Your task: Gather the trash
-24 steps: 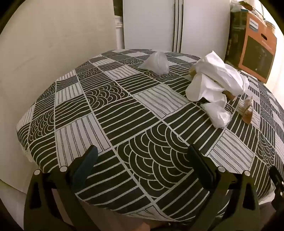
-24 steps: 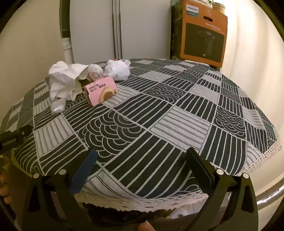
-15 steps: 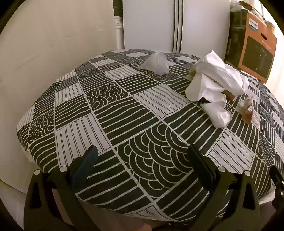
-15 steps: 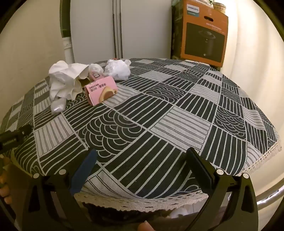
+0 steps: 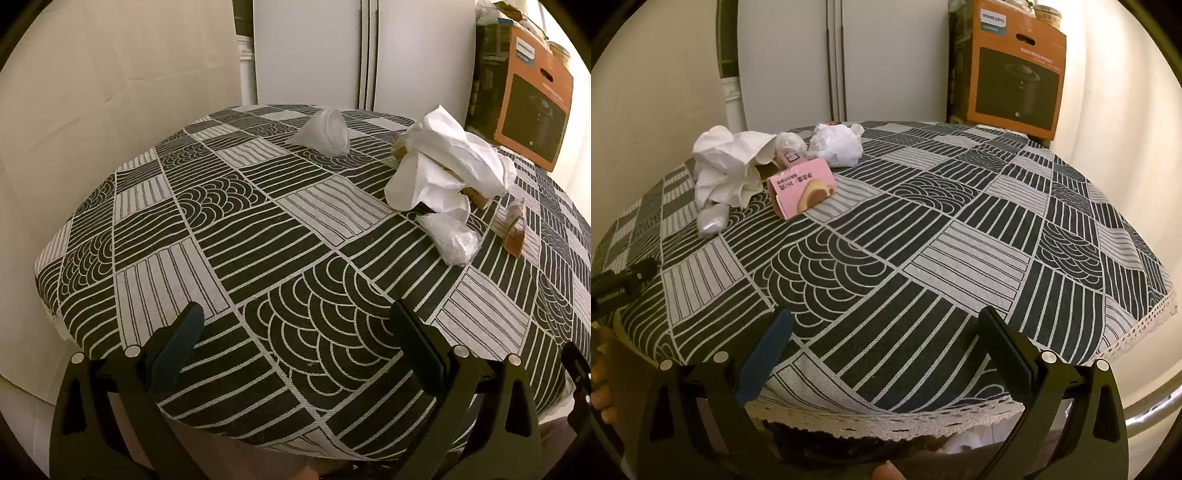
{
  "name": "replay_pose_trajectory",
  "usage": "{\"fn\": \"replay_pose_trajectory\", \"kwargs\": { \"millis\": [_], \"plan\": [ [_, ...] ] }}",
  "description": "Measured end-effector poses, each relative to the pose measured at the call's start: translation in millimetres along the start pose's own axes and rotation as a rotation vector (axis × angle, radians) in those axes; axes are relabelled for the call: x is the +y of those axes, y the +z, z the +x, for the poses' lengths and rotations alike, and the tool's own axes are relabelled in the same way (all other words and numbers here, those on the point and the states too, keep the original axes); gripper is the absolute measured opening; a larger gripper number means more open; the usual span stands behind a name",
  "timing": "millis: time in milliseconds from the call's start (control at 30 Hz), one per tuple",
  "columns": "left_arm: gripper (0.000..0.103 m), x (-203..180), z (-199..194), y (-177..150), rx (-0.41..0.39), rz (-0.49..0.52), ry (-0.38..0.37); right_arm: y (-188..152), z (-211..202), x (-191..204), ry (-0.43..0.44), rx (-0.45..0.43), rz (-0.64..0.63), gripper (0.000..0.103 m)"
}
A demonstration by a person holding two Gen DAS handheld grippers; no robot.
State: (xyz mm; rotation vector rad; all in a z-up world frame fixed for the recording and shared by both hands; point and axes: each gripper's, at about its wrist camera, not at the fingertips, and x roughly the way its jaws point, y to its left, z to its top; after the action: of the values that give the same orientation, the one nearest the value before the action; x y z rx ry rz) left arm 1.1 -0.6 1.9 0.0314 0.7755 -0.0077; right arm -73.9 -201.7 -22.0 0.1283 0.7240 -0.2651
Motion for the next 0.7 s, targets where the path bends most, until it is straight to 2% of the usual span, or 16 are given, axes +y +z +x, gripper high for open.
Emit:
{"fn": "replay_pose_trajectory", "kwargs": {
  "millis": [700],
  "plan": [
    [0.098, -1.6, -0.4, -0.4, -0.010, 0.003, 0.003, -0.5, -1.3, 0.1, -0.004, -0.005, 0.002, 0.096]
  ]
}}
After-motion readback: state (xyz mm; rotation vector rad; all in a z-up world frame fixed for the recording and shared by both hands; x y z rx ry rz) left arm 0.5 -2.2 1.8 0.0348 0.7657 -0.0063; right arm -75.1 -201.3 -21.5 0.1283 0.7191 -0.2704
